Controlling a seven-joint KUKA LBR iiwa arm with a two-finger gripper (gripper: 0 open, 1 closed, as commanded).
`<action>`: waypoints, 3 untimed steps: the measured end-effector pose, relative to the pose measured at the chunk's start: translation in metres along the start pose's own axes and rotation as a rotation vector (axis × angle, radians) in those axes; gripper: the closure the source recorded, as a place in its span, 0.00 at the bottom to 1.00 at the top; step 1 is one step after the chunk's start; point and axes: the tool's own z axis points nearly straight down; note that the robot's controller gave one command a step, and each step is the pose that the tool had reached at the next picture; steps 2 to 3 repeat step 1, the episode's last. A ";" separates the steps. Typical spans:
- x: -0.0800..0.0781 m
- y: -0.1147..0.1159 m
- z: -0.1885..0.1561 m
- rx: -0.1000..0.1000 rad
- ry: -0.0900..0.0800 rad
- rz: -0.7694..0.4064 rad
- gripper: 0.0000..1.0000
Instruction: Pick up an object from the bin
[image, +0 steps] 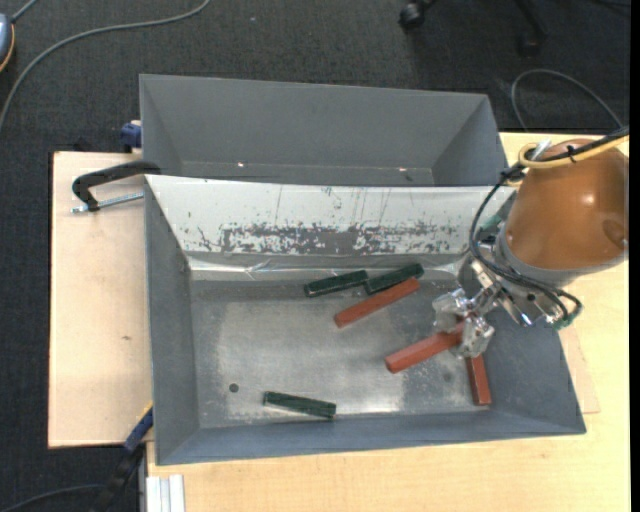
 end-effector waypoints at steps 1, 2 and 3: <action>-0.011 0.023 -0.077 0.005 -0.010 -0.029 1.00; -0.011 0.023 -0.077 0.005 -0.010 -0.029 1.00; -0.011 0.023 -0.077 0.005 -0.010 -0.029 1.00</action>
Offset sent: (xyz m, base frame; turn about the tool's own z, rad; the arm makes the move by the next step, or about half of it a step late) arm -0.0050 0.0241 0.0717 -0.0288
